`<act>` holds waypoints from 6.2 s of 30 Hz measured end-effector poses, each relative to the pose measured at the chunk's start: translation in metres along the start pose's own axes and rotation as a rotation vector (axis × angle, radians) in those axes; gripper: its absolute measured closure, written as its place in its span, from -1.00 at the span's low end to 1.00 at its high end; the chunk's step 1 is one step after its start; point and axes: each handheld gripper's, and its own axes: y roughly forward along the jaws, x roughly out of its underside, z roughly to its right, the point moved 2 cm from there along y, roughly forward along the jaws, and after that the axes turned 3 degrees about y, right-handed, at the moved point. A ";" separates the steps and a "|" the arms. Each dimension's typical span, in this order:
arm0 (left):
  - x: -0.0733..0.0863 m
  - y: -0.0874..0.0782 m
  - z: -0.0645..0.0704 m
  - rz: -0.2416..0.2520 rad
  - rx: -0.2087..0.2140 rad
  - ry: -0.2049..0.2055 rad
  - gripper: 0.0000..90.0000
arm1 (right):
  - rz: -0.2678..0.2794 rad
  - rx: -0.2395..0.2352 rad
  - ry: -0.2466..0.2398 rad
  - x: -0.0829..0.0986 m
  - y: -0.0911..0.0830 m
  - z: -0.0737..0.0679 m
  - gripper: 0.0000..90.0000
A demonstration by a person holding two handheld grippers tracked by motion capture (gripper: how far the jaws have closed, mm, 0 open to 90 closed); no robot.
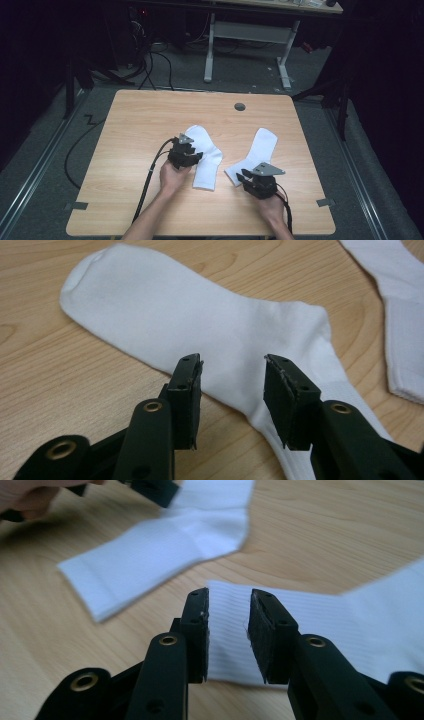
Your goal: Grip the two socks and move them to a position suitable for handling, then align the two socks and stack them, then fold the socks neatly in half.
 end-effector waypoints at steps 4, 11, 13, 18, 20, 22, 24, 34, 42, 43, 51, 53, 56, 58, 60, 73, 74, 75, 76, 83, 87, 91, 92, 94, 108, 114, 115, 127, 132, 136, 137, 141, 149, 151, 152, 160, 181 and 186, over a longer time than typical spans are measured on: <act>-0.001 0.000 -0.004 0.003 -0.021 0.002 0.34 | -0.010 -0.057 -0.034 -0.007 0.016 -0.021 0.50; -0.001 0.007 -0.008 -0.006 -0.031 -0.018 0.37 | -0.043 -0.112 -0.044 -0.010 0.038 -0.041 0.46; 0.000 0.007 -0.010 -0.007 -0.038 -0.026 0.37 | -0.048 -0.127 -0.053 -0.011 0.041 -0.046 0.46; 0.000 0.010 -0.010 -0.003 -0.056 -0.025 0.40 | -0.065 -0.136 -0.087 -0.012 0.049 -0.056 0.47; 0.000 0.010 -0.010 -0.008 -0.063 -0.014 0.42 | -0.090 -0.138 -0.097 -0.010 0.052 -0.057 0.48; 0.000 0.010 -0.010 -0.009 -0.063 -0.014 0.43 | -0.094 -0.139 -0.094 -0.010 0.052 -0.057 0.48; 0.000 0.010 -0.010 -0.012 -0.067 -0.014 0.43 | -0.098 -0.137 -0.101 -0.010 0.051 -0.055 0.48; 0.000 0.008 -0.007 -0.034 -0.094 0.024 0.45 | -0.118 -0.129 -0.082 -0.003 0.040 -0.042 0.47; 0.003 0.005 -0.003 -0.044 -0.111 0.030 0.44 | -0.110 -0.125 -0.055 0.006 0.030 -0.034 0.40; 0.004 0.004 -0.003 -0.042 -0.112 0.026 0.43 | -0.108 -0.123 -0.045 0.007 0.029 -0.032 0.38; 0.007 0.000 -0.007 -0.039 -0.110 0.011 0.31 | -0.098 -0.117 -0.035 0.006 0.033 -0.032 0.31; 0.008 -0.001 -0.008 -0.034 -0.110 0.011 0.25 | -0.096 -0.113 -0.032 0.006 0.033 -0.031 0.27; 0.009 -0.001 -0.010 -0.020 -0.102 0.005 0.17 | -0.093 -0.107 -0.034 0.007 0.032 -0.031 0.25; 0.011 -0.002 -0.010 -0.015 -0.099 -0.001 0.08 | -0.082 -0.099 -0.044 0.006 0.031 -0.032 0.23; 0.012 -0.002 -0.010 -0.001 -0.098 0.004 0.02 | -0.070 -0.094 -0.047 0.006 0.028 -0.032 0.22; 0.023 -0.029 -0.007 0.054 -0.117 0.023 -0.11 | -0.018 -0.055 0.008 0.019 0.009 -0.019 0.38; 0.025 -0.032 -0.007 0.054 -0.122 0.026 -0.11 | -0.014 -0.053 0.006 0.019 0.008 -0.018 0.38; 0.027 -0.035 -0.008 0.056 -0.128 0.028 -0.11 | -0.002 -0.047 0.013 0.019 0.004 -0.016 0.38; 0.030 -0.038 -0.009 0.056 -0.133 0.031 -0.11 | -0.002 -0.047 0.013 0.019 0.004 -0.016 0.38; 0.054 -0.057 -0.018 0.050 -0.179 0.012 -0.13 | 0.025 -0.016 0.079 0.020 -0.002 -0.001 0.29; 0.062 -0.062 -0.019 0.052 -0.187 -0.001 -0.13 | 0.034 -0.001 0.095 0.021 -0.004 0.005 0.21; 0.068 -0.064 -0.020 0.037 -0.207 0.009 -0.14 | 0.051 0.037 0.086 0.022 -0.006 0.010 0.17; 0.071 -0.065 -0.021 0.033 -0.215 0.007 -0.15 | 0.058 0.043 0.082 0.022 -0.007 0.011 0.17; 0.073 -0.065 -0.021 0.022 -0.220 0.003 -0.15 | 0.055 0.049 0.089 0.022 -0.008 0.013 0.18; 0.076 -0.066 -0.020 0.004 -0.231 0.002 -0.37 | -0.005 0.204 0.157 0.011 -0.006 0.058 0.24; 0.076 -0.066 -0.020 0.004 -0.230 0.003 -0.38 | -0.013 0.229 0.204 0.010 -0.004 0.071 0.27; 0.076 -0.066 -0.020 0.003 -0.229 0.003 -0.38 | -0.016 0.235 0.209 0.011 -0.003 0.073 0.27; 0.076 -0.067 -0.020 0.002 -0.224 0.005 -0.40 | -0.035 0.276 0.250 0.002 -0.002 0.091 0.26; 0.076 -0.067 -0.020 0.000 -0.223 0.010 -0.40 | -0.041 0.299 0.242 -0.004 0.002 0.096 0.26; 0.076 -0.066 -0.019 -0.001 -0.216 0.021 -0.40 | -0.058 0.306 0.245 -0.007 0.010 0.099 0.25; 0.076 -0.066 -0.019 -0.001 -0.216 0.021 -0.40 | -0.058 0.306 0.245 -0.007 0.010 0.099 0.25; 0.076 -0.066 -0.019 -0.001 -0.216 0.020 -0.40 | -0.077 0.320 0.240 -0.012 0.017 0.101 0.25; 0.076 -0.066 -0.019 -0.001 -0.213 0.021 -0.41 | -0.138 0.382 0.293 -0.017 0.034 0.111 0.24; 0.076 -0.066 -0.019 -0.001 -0.212 0.022 -0.41 | -0.145 0.387 0.297 -0.018 0.035 0.112 0.24; 0.076 -0.066 -0.019 -0.001 -0.212 0.021 -0.41 | -0.155 0.387 0.312 -0.018 0.038 0.114 0.23; 0.076 -0.066 -0.019 -0.001 -0.212 0.022 -0.41 | -0.153 0.381 0.296 -0.019 0.042 0.113 0.31; 0.076 -0.066 -0.020 0.002 -0.220 0.010 -0.38 | -0.185 0.291 0.172 -0.019 0.041 0.100 0.91; 0.076 -0.066 -0.020 0.002 -0.219 0.010 -0.38 | -0.165 0.320 0.115 -0.016 0.041 0.095 0.92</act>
